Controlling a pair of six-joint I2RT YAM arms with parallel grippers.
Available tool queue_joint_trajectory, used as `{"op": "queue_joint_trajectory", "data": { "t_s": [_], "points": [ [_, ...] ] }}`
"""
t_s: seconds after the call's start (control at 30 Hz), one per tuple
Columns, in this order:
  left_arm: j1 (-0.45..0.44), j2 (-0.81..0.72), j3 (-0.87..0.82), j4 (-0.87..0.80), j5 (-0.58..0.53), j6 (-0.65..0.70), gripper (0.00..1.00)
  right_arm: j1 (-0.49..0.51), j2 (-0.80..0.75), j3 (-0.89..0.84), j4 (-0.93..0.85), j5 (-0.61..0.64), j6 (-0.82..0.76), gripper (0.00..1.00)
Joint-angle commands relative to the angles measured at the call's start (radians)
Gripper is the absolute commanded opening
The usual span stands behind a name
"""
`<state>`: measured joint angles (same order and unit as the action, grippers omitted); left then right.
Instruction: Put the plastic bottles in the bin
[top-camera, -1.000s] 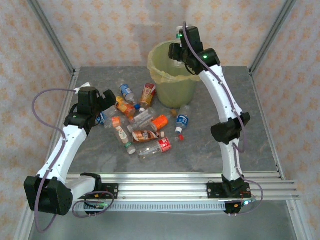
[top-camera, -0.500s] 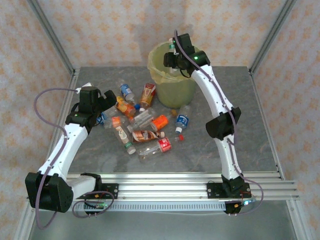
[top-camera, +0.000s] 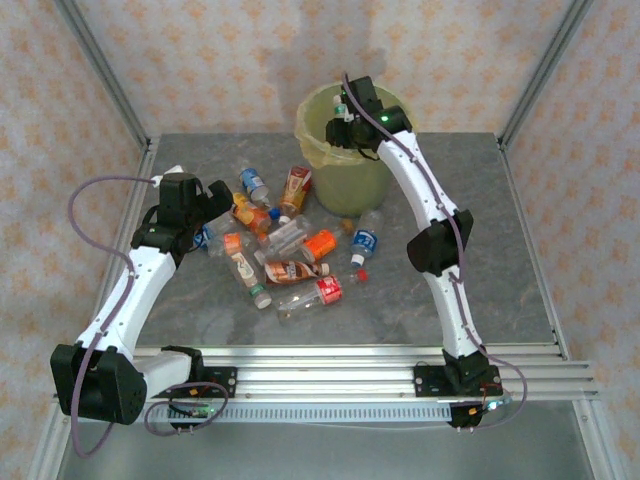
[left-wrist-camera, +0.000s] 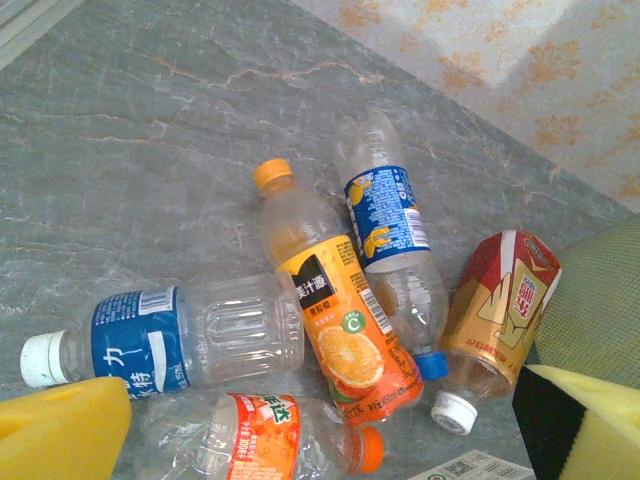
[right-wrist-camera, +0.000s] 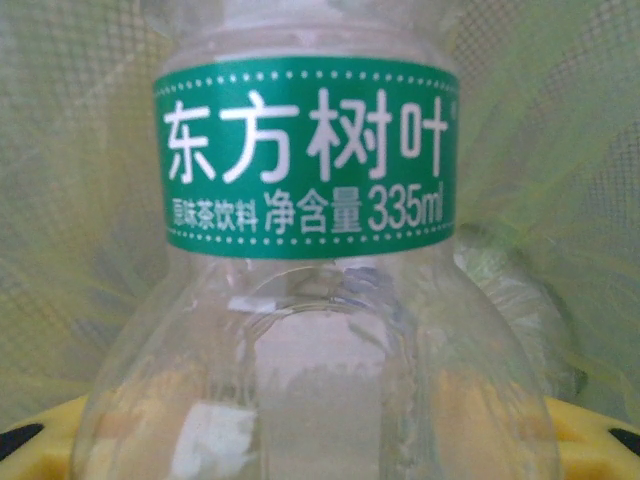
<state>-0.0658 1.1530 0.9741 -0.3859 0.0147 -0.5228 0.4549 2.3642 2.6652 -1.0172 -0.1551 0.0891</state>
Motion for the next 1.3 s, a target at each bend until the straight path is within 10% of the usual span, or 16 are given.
{"op": "queue_joint_trajectory", "data": {
  "t_s": [0.0,1.27],
  "points": [
    [-0.008,-0.018,0.022,-0.011,-0.032,0.017,1.0,-0.004,0.013,0.036,-0.046,0.009,-0.034,0.44],
    [-0.008,-0.037,0.03,-0.034,-0.059,0.03,1.0,-0.005,-0.016,0.079,-0.089,0.049,-0.045,0.84]
  ]
}}
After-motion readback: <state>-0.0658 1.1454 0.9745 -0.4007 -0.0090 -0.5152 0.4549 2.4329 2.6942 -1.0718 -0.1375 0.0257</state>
